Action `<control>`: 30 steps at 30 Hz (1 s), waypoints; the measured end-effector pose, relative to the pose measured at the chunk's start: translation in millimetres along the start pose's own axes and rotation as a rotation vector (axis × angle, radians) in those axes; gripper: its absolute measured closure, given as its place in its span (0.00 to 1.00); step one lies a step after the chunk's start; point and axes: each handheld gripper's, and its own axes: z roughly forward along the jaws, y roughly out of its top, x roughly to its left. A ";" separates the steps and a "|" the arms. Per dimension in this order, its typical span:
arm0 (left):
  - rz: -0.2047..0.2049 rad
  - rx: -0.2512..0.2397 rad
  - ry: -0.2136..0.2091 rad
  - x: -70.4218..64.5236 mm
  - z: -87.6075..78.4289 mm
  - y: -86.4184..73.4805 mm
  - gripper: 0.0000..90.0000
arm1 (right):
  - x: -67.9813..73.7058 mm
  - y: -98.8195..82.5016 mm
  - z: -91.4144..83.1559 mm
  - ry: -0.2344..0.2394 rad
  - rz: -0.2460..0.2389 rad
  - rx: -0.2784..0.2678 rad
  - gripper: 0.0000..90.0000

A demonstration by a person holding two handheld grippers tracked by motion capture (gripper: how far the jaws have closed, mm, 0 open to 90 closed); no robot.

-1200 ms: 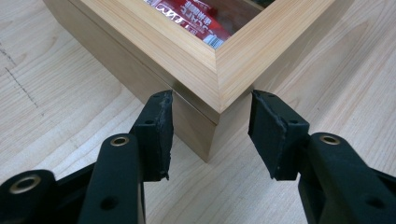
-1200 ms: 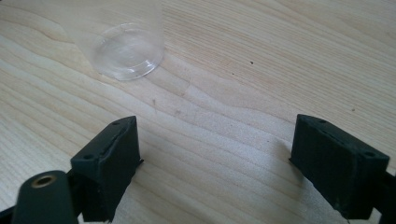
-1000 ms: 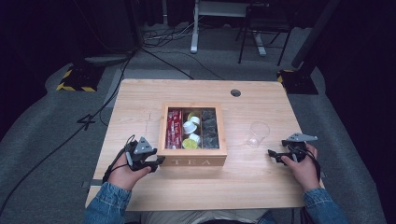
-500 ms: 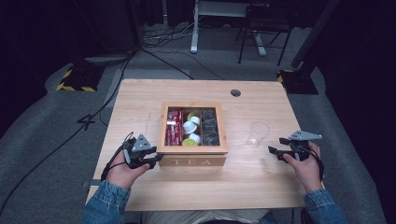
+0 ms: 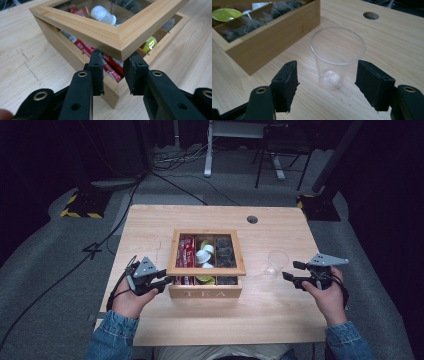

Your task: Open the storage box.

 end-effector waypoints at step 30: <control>-0.010 -0.060 -0.013 5.5 -1.1 13.3 0.76 | 76.8 80.4 39.7 0.204 -0.268 -0.010 0.27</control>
